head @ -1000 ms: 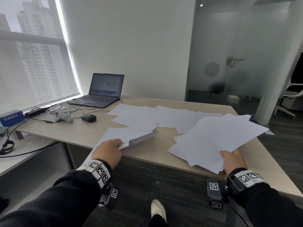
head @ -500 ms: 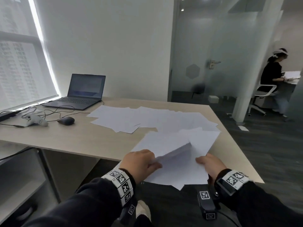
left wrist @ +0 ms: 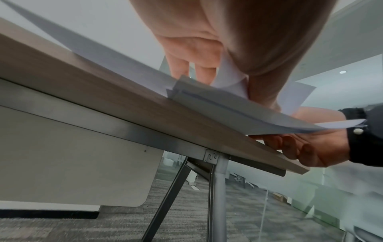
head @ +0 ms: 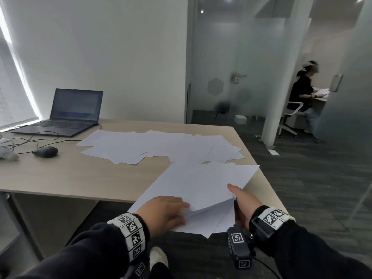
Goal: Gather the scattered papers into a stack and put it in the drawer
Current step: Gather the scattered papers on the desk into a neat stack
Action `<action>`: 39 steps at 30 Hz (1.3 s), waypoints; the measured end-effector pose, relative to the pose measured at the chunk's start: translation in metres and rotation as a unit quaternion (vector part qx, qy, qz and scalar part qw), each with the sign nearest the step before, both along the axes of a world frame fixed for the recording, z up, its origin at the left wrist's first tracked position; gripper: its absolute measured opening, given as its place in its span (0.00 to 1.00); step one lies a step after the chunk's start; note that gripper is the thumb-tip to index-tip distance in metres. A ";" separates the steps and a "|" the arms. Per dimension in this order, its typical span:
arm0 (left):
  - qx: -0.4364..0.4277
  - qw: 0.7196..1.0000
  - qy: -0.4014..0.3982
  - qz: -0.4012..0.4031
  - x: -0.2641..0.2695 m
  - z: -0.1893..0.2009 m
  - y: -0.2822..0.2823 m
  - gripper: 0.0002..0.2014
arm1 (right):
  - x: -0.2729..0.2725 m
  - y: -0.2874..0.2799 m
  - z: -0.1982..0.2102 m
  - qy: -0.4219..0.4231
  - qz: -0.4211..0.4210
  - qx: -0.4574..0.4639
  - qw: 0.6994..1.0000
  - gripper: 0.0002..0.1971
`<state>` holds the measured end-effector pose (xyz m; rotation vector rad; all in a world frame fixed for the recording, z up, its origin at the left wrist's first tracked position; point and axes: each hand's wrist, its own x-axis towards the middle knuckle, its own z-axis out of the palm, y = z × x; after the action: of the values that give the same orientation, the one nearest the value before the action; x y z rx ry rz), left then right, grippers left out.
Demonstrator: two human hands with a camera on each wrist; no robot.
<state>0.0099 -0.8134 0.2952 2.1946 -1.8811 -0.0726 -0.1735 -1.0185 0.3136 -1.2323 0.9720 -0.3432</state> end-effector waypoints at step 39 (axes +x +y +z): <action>-0.269 0.773 0.535 0.210 0.040 0.066 -0.077 0.09 | -0.012 -0.031 0.056 -0.064 0.062 -0.304 0.948 0.03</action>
<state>0.0501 -0.8902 0.3609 1.5237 -0.6386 -0.5038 -0.1859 -1.0499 0.3698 -1.7969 0.6861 -0.6463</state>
